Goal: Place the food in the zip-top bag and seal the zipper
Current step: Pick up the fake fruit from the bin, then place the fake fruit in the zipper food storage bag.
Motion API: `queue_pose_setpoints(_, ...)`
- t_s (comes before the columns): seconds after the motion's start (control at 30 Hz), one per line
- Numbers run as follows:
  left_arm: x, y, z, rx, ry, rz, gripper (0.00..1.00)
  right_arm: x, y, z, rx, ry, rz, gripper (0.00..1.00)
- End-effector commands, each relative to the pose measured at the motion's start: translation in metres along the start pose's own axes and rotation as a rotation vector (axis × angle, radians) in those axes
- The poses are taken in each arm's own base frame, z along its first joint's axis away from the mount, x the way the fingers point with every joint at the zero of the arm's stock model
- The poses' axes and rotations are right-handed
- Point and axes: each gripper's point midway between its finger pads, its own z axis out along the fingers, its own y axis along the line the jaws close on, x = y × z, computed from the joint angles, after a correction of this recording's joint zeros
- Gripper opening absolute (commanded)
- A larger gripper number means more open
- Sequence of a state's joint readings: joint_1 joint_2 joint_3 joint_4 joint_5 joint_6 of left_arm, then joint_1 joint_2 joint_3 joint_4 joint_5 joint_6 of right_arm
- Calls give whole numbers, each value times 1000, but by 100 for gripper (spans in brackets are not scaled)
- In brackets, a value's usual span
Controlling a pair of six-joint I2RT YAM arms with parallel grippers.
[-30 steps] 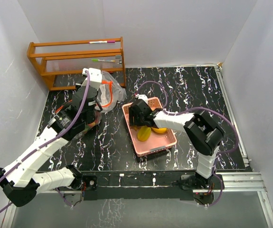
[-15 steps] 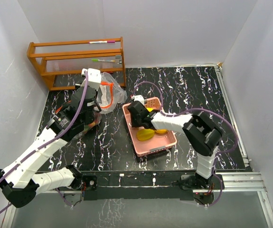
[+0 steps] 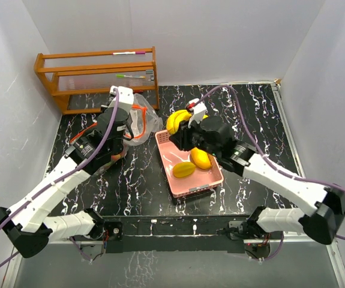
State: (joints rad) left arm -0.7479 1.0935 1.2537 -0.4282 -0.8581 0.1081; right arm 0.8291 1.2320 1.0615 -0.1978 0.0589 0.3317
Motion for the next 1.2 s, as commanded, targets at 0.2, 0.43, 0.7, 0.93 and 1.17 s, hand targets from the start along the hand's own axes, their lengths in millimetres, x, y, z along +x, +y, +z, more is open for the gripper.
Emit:
queue_pose_setpoints(0.2,-21,-16,-4,116,-18,-76,0,-56,115,-119,-698,-215,-216,8)
queue_pose_setpoints(0.43,-31,-36,-16,264,-32,-149,0,-66,162,-184,-1075,-298,-312,8)
queue_pose_setpoints(0.7,-39,-56,-20,366,-44,-208,0,-66,180,-218,-1299,-326,-355,8)
queue_pose_setpoints(0.93,-57,-67,-26,444,-81,-255,0,-62,183,-218,-1364,-315,-343,7)
queue_pose_setpoints(1.17,-77,-70,-37,510,-127,-298,0,-56,180,-200,-1340,-291,-306,8)
